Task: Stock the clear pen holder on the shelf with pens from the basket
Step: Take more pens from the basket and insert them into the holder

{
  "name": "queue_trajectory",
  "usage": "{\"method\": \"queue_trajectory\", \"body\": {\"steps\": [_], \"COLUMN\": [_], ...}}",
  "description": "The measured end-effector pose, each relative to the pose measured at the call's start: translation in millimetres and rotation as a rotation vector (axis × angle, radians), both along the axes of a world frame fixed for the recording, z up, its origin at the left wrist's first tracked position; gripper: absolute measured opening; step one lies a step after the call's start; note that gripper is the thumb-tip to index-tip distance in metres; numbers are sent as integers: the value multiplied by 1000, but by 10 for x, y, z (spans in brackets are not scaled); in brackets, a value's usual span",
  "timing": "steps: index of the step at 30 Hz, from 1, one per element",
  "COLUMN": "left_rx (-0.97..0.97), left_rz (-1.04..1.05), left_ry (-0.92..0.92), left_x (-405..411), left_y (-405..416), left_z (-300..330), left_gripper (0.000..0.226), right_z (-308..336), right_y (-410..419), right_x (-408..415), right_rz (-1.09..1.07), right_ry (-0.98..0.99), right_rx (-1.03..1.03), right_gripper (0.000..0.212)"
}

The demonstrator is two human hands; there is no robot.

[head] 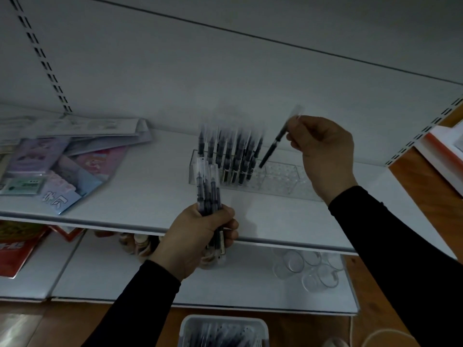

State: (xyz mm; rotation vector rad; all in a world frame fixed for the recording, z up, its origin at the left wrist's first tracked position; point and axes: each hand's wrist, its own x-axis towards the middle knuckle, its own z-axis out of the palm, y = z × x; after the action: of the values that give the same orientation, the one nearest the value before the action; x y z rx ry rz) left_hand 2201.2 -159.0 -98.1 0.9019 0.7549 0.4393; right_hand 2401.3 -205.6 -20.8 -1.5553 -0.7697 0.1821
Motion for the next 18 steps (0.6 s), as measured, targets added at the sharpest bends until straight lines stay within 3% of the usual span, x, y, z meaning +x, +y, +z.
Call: {"method": "queue_trajectory", "body": {"steps": [10, 18], "left_rx": [18, 13], "left_rz": [2, -5], "left_ry": [-11, -29], "left_x": [4, -4], "left_y": [13, 20], "left_z": [-18, -20], "left_gripper": [7, 8], "right_z": [-56, -262], "right_y": [73, 91], "right_x": [-36, -137], "right_rz": [31, 51], "right_ry": [-59, -194], "right_rx": [-31, -172], "right_gripper": [2, 8]}}
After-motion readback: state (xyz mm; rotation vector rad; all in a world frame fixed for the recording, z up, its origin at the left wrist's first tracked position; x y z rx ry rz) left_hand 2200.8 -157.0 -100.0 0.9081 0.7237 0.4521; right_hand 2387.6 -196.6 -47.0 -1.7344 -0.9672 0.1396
